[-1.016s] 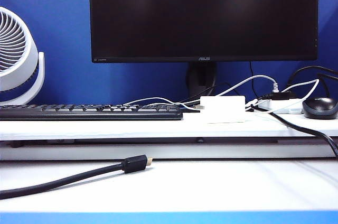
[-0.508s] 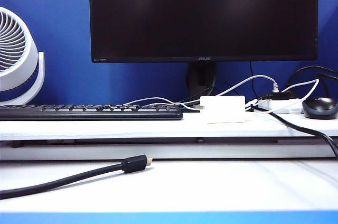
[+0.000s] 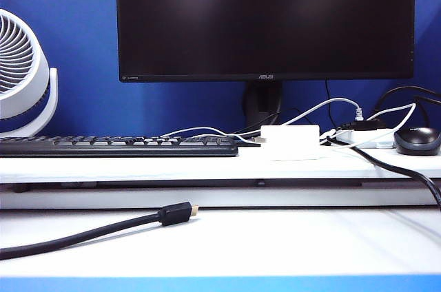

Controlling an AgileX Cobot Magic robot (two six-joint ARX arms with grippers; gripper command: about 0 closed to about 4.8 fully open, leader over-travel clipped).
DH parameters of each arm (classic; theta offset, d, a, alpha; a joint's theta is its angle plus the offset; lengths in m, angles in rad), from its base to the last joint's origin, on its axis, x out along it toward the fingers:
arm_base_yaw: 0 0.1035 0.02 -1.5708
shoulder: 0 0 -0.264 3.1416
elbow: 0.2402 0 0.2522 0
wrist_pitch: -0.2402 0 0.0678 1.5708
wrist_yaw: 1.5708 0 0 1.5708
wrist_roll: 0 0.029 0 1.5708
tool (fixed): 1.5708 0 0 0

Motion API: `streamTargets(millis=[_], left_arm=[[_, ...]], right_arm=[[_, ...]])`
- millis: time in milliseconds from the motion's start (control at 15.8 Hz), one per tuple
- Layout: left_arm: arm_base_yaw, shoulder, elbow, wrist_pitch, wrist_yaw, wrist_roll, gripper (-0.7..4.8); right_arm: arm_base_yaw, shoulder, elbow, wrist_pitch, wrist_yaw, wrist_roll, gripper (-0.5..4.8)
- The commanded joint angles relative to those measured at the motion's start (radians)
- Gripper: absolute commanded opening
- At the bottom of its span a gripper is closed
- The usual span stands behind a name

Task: Pick up the Type-C charging cable and the charging base, insert one end of the Type-C charger into the corresponding slot on the base, and finally place the plugged-in charger back on the table.

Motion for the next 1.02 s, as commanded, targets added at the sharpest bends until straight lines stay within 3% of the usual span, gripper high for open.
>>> streamTargets(millis=[63,254,1016], left_arm=[[0.002,-0.002,0.000,-0.010,0.000,-0.003,-0.05],[0.002,-0.002,0.000,-0.010,0.000,-0.003,-0.05],[0.002,-0.002,0.000,-0.010,0.000,-0.003,-0.05]], right_arm=[[0.001,-0.001,-0.008,0.002,-0.006,-0.004,0.00],[0.001,-0.001,-0.008,0.008,-0.003,-0.063,0.00],[0.001,-0.001,-0.008,0.010,-0.003,-0.062,0.00]])
